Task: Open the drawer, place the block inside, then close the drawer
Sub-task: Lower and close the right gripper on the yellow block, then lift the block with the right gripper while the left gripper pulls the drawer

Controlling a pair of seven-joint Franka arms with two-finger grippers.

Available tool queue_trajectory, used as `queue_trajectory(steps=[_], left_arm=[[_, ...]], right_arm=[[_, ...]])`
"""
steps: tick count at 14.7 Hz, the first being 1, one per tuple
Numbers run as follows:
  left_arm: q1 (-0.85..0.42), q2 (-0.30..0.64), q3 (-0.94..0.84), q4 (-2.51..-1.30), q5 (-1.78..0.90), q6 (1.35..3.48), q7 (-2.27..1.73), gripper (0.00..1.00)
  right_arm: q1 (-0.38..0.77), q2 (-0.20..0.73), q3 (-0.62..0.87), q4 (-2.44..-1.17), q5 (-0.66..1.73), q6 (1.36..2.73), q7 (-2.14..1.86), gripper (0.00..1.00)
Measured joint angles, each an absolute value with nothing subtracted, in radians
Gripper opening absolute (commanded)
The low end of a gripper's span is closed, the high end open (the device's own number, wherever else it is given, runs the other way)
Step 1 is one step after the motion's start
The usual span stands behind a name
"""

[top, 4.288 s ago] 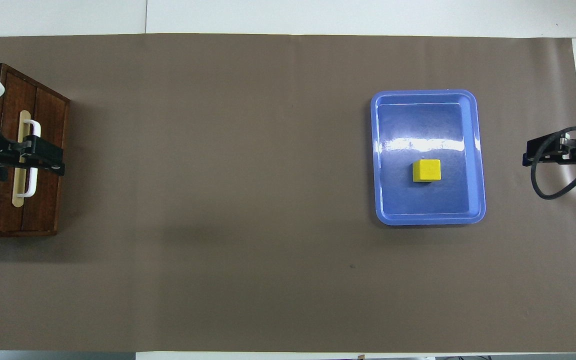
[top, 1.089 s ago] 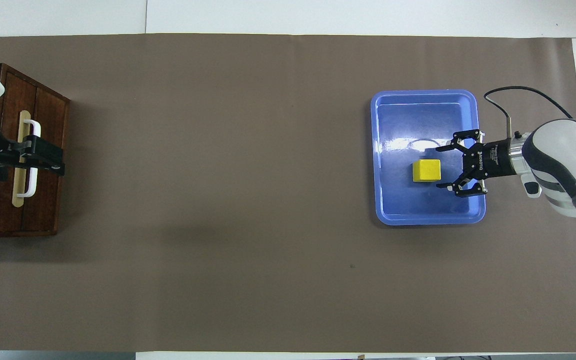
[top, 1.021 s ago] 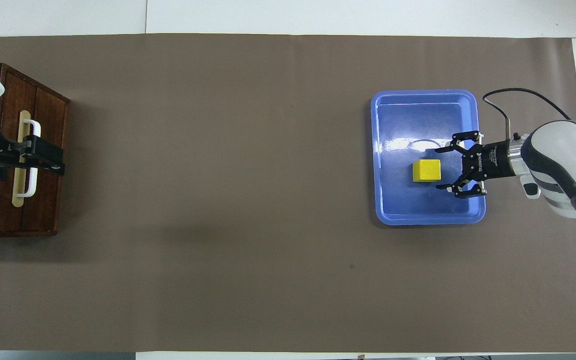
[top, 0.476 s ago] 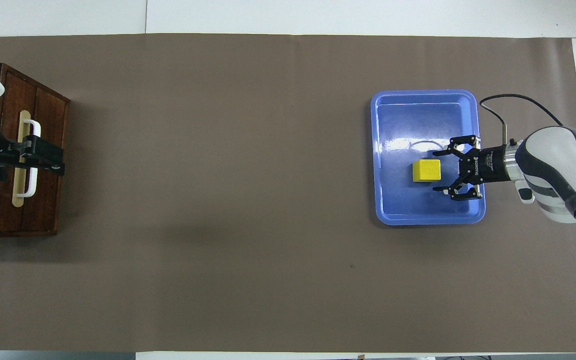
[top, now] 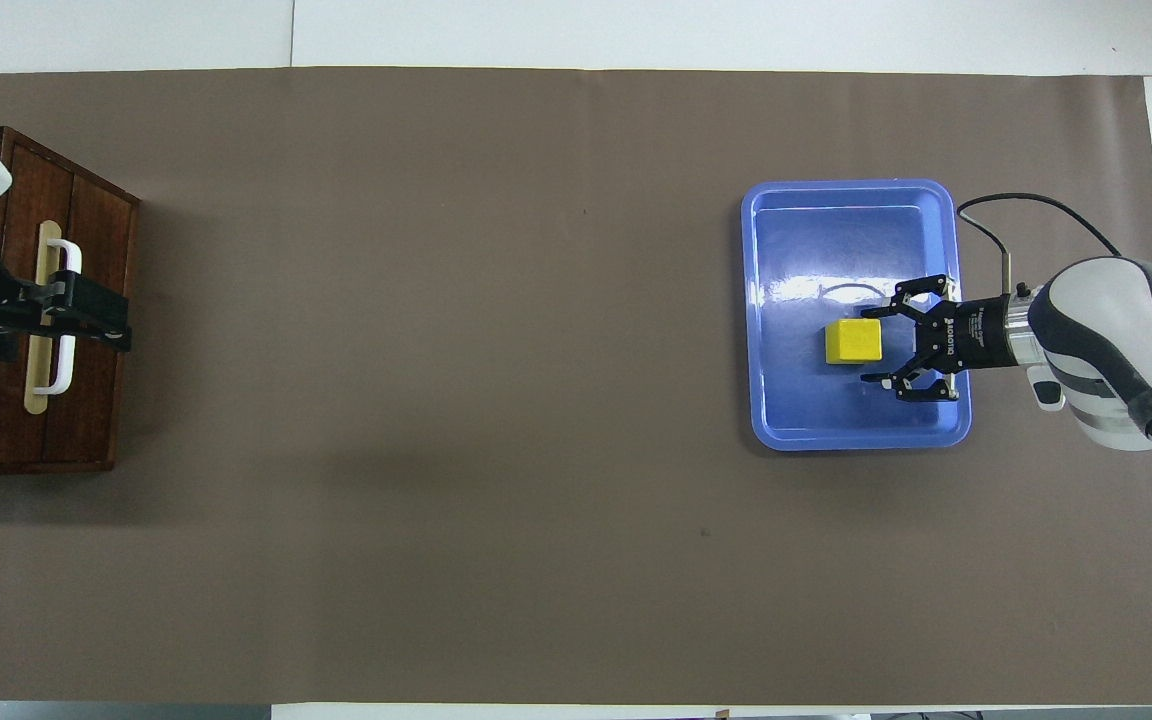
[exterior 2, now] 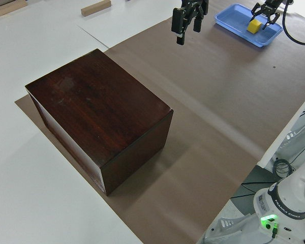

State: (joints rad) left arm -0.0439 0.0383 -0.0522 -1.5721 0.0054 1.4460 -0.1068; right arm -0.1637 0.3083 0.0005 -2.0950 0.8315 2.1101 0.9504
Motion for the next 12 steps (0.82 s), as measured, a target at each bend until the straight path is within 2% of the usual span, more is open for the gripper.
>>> queue_trajectory(steps=[1,2,4,9,12], left_arm=[[-0.044,0.038,-0.053,-1.572,0.005,1.446,-0.107,1.00],[-0.044,0.038,-0.052,-1.572,0.005,1.447,-0.107,1.00],[-0.042,0.038,-0.051,-1.572,0.005,1.453,-0.107,1.00],[-0.037,0.038,-0.049,-1.594,0.032,1.609,-0.107,1.00],[-0.038,0.039,-0.052,-1.674,0.161,1.752,-0.112,1.00]], right_arm=[[-0.164,0.308,0.000,-2.100,0.839,2.113,0.939,0.65],[-0.164,0.308,0.000,-2.103,0.841,2.117,0.933,0.48],[-0.164,0.308,0.001,-2.105,0.841,2.119,0.910,0.00],[-0.163,0.306,0.001,-2.103,0.842,2.119,0.851,0.00],[-0.164,0.304,0.001,-2.051,0.842,2.082,0.849,0.00]])
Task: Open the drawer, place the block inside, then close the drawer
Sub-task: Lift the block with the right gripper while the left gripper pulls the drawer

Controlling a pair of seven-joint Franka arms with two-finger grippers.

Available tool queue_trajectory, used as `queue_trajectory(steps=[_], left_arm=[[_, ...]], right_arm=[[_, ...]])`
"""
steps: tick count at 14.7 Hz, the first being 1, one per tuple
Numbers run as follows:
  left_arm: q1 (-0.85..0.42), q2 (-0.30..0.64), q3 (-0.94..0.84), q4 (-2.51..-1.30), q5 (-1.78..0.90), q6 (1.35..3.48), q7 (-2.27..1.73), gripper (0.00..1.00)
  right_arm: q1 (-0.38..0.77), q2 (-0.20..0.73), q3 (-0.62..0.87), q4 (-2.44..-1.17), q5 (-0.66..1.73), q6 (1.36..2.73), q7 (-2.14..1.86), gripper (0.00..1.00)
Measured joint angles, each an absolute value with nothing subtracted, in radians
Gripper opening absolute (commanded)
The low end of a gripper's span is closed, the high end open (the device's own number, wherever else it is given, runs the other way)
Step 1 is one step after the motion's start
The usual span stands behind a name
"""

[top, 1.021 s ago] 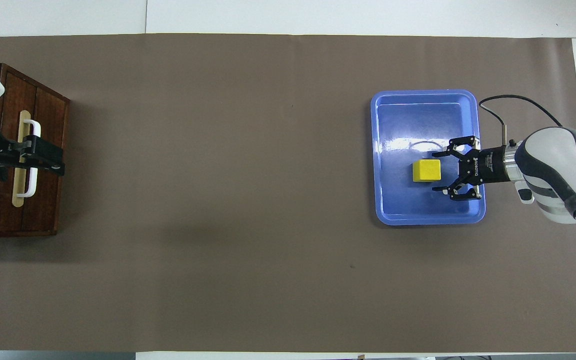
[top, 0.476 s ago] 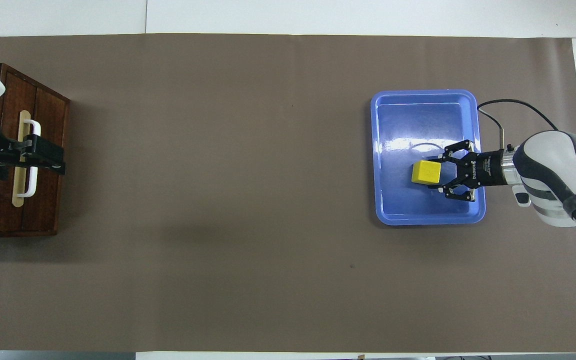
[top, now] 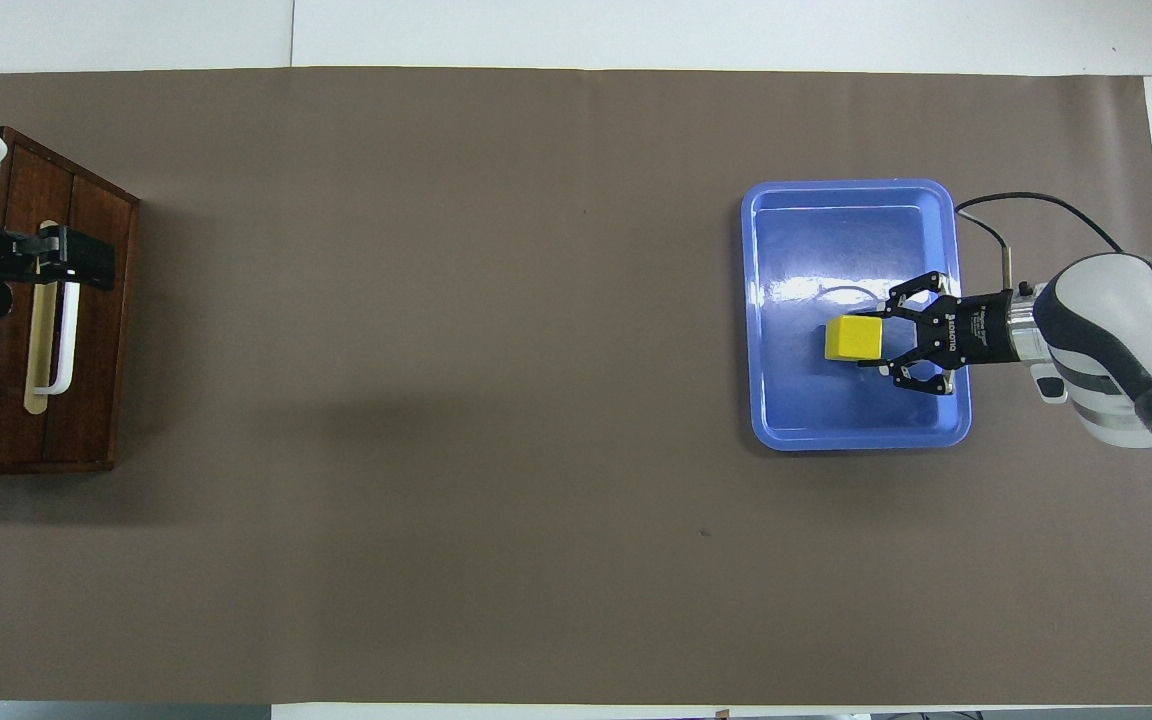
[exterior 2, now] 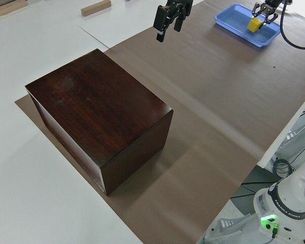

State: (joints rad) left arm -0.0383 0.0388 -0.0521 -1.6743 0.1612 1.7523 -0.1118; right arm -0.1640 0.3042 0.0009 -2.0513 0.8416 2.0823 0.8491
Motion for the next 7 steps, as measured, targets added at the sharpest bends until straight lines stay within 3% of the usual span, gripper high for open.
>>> queue_trajectory(steps=[7], left_arm=[[-0.042,0.105,-0.050,-1.869,0.378,2.063,-0.200,1.00]], right_arm=[[-0.138,0.350,0.007,-1.712,0.783,1.866,1.016,0.00]])
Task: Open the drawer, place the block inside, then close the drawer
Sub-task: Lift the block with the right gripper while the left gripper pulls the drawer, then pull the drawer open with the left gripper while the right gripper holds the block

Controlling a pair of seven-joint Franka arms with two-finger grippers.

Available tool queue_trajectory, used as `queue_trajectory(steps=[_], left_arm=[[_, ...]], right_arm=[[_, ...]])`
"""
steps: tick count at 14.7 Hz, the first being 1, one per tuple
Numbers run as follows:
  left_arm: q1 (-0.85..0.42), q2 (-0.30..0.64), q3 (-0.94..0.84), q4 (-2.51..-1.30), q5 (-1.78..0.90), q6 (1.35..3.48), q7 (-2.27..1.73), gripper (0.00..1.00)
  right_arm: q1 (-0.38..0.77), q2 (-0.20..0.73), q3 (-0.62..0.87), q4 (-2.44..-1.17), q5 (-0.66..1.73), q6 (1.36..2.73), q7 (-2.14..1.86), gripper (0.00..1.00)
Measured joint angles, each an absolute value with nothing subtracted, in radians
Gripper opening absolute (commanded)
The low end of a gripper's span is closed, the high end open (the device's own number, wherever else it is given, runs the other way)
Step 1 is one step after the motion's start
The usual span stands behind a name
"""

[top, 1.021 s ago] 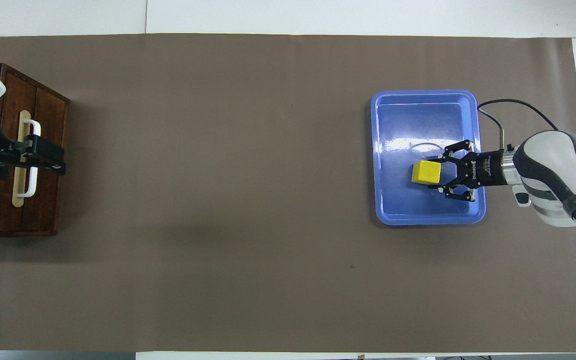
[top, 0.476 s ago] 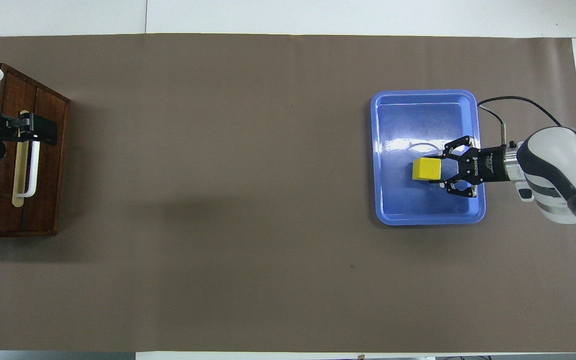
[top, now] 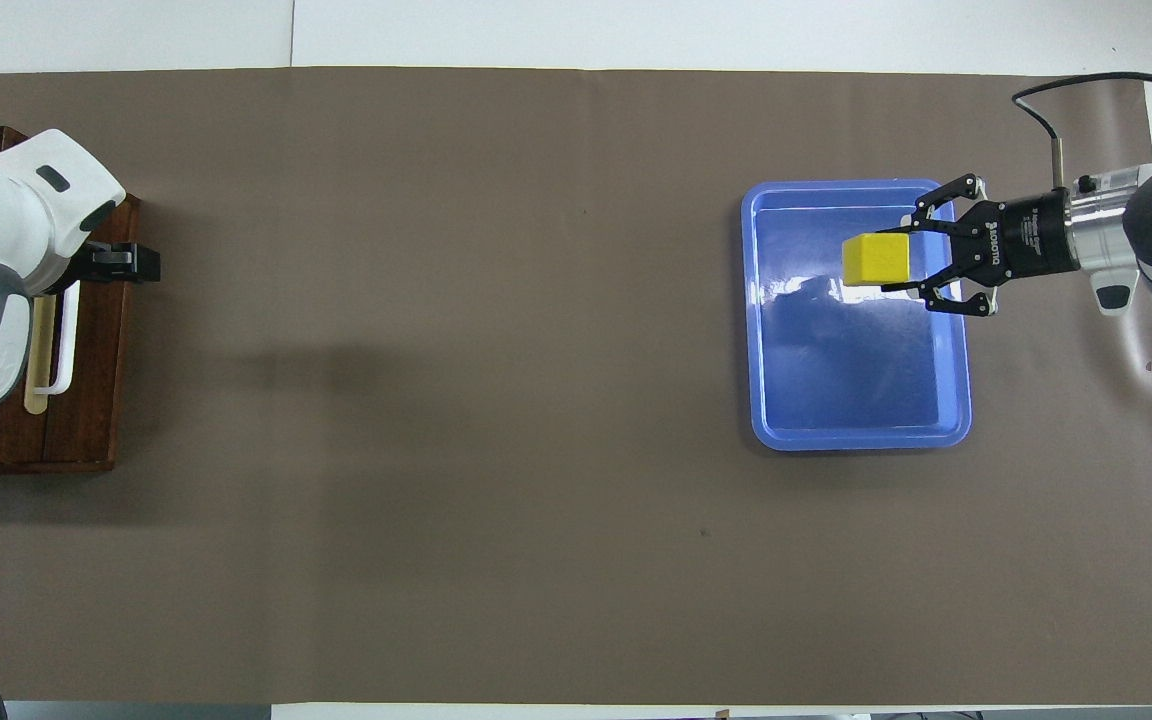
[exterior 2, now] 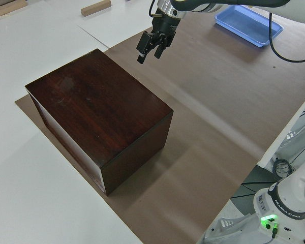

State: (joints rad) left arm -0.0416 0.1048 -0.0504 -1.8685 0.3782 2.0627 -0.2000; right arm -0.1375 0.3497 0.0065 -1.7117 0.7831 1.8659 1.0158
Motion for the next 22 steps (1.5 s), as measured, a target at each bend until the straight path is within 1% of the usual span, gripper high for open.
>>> queue_trajectory(steps=[2,4,6,9,13,17,22], left_arm=[[-0.031,0.138,-0.049,-1.879,0.395,2.105,-0.216,1.00],[-0.003,0.153,-0.047,-1.902,0.400,2.142,-0.228,1.00],[0.014,0.155,-0.046,-1.924,0.400,2.165,-0.232,1.00],[0.016,0.155,-0.047,-1.945,0.403,2.175,-0.235,1.00],[0.018,0.157,-0.048,-1.991,0.404,2.241,-0.240,1.00],[0.015,0.170,-0.050,-1.998,0.411,2.269,-0.304,1.00],[-0.063,0.179,-0.054,-1.994,0.413,2.287,-0.434,1.00]], right_arm=[[-0.053,0.377,0.009,-1.646,0.782,1.865,1.126,0.00],[0.050,0.395,0.011,-1.609,0.779,1.875,1.239,0.00],[0.139,0.405,0.012,-1.591,0.778,1.915,1.346,0.00],[0.235,0.408,0.013,-1.586,0.778,1.987,1.447,0.00],[0.311,0.411,0.013,-1.585,0.778,2.052,1.496,0.00],[0.368,0.417,0.013,-1.585,0.778,2.111,1.502,0.00],[0.407,0.419,0.014,-1.585,0.778,2.153,1.547,0.00]])
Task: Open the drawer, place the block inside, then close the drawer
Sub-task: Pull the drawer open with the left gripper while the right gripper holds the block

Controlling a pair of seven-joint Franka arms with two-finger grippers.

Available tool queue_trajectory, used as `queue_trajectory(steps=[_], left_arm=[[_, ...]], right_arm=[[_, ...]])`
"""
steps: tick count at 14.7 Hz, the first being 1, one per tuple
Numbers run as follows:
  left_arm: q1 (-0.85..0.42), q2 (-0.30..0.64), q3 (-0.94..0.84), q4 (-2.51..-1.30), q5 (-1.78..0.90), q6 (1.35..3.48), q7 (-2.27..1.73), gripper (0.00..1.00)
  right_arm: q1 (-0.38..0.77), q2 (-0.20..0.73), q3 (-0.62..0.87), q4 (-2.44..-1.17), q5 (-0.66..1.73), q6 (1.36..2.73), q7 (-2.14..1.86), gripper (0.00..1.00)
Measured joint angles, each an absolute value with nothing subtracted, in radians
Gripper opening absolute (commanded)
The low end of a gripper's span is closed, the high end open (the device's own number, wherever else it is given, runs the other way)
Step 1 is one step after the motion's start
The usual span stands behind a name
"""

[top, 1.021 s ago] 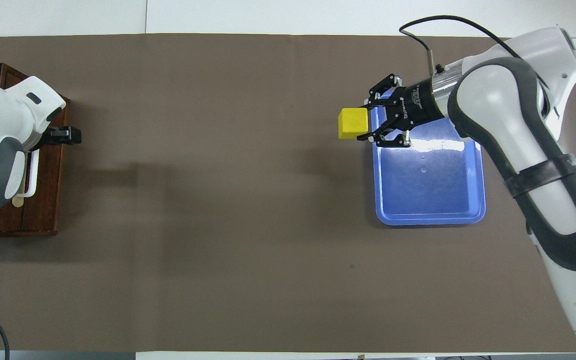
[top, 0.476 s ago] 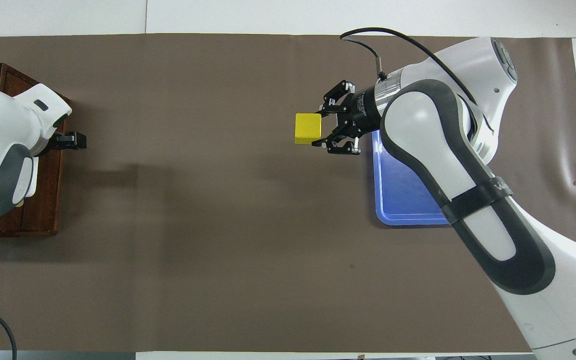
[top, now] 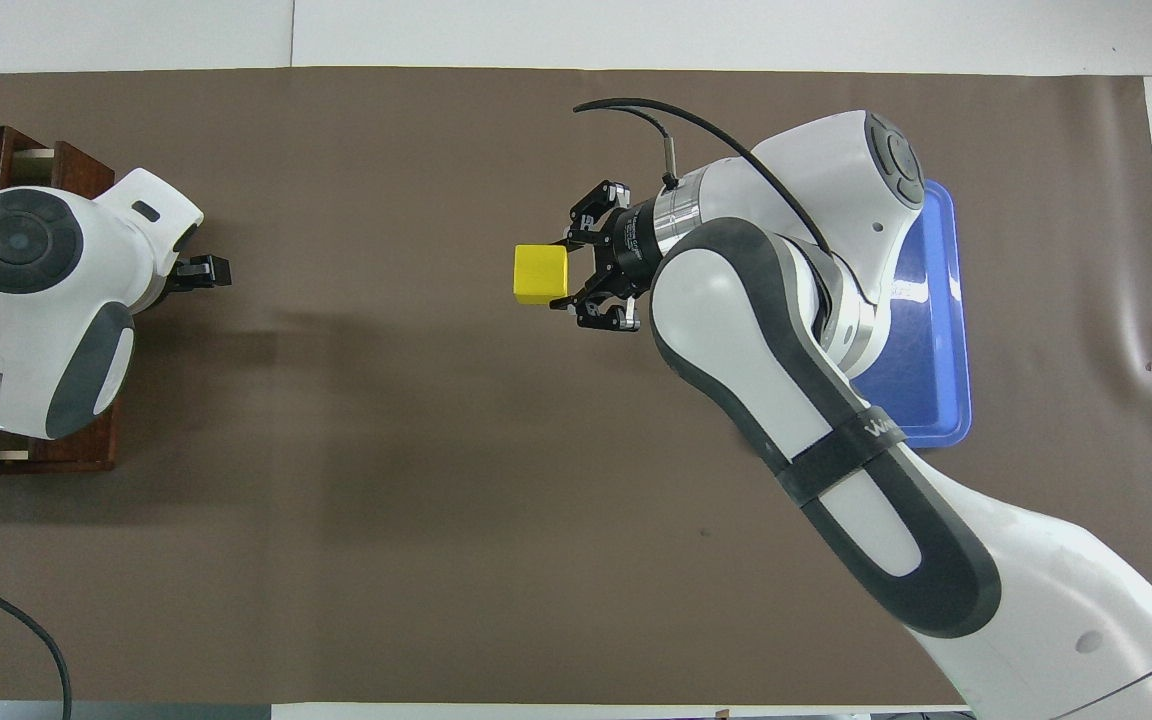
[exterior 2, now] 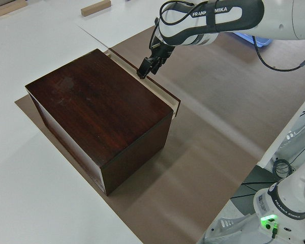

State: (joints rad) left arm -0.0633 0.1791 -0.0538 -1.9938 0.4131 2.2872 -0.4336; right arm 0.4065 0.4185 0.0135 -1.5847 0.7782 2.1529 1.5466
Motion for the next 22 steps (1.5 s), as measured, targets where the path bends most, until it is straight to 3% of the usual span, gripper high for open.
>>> queue_trajectory(steps=[10,22], left_arm=[[-0.194,0.192,-0.060,-1.944,0.385,2.246,-0.533,1.00],[-0.205,0.196,-0.057,-1.934,0.371,2.241,-0.544,1.00]], right_arm=[[0.434,0.432,0.014,-1.585,0.781,2.204,1.565,0.00],[0.434,0.436,0.013,-1.586,0.781,2.204,1.568,0.00]])
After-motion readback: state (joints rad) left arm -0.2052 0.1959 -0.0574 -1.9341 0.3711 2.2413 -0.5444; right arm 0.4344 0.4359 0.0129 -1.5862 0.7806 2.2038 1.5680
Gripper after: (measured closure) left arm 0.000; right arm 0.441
